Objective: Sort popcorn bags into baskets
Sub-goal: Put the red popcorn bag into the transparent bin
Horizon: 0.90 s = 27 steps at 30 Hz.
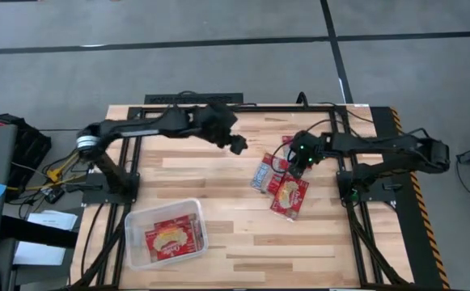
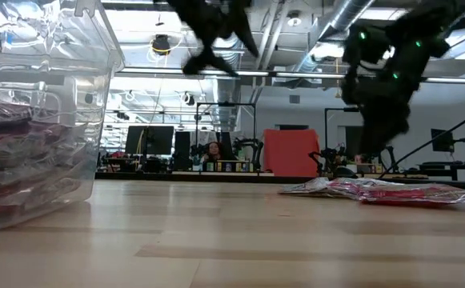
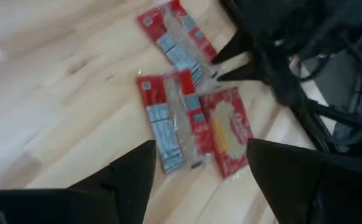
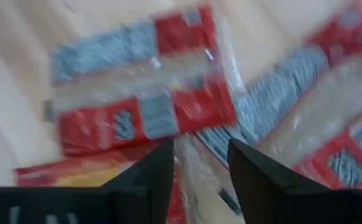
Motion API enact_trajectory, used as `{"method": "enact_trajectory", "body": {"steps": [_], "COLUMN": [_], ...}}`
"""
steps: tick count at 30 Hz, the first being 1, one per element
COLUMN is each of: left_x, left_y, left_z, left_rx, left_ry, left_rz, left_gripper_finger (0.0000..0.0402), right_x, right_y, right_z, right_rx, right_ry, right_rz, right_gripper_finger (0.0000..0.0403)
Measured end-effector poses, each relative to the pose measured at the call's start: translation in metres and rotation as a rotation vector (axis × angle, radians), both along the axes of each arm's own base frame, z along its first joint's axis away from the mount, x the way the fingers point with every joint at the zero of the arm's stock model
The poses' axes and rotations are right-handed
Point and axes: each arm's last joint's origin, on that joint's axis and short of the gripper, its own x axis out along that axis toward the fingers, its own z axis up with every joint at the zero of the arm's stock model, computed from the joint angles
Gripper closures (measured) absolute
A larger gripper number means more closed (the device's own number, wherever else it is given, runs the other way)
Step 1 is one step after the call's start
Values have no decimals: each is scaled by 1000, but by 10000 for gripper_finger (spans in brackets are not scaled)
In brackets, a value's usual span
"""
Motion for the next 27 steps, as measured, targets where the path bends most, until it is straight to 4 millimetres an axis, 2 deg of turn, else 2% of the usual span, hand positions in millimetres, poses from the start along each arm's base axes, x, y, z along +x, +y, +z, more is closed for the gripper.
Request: {"method": "enact_trajectory", "body": {"steps": [4,8,11,15,18,21,27], "left_x": [18,32,40,48,49,49,48], "left_y": [13,19,20,18,19,21,23], "left_z": [-55,-105,-128,-146,-148,-148,-148], "left_rx": [-78,-115,-166,-234,-224,-166,-157], "left_ry": [23,117,132,125,130,133,143], "left_rz": [-41,-45,-89,-142,-131,-96,-89], "left_gripper_finger": [159,161,161,161,161,161,161], "right_x": [0,4,12,27,43,63,102], "right_y": [4,6,7,12,11,7,-2], "right_z": [-16,-27,-35,-53,-61,-60,-55], "right_rx": [-23,-73,-94,-97,-103,-113,-165], "right_ry": [-3,24,34,53,47,25,9], "right_rz": [-45,-56,-40,7,28,58,141], "right_gripper_finger": [216,228,242,261,272,279,278]}}
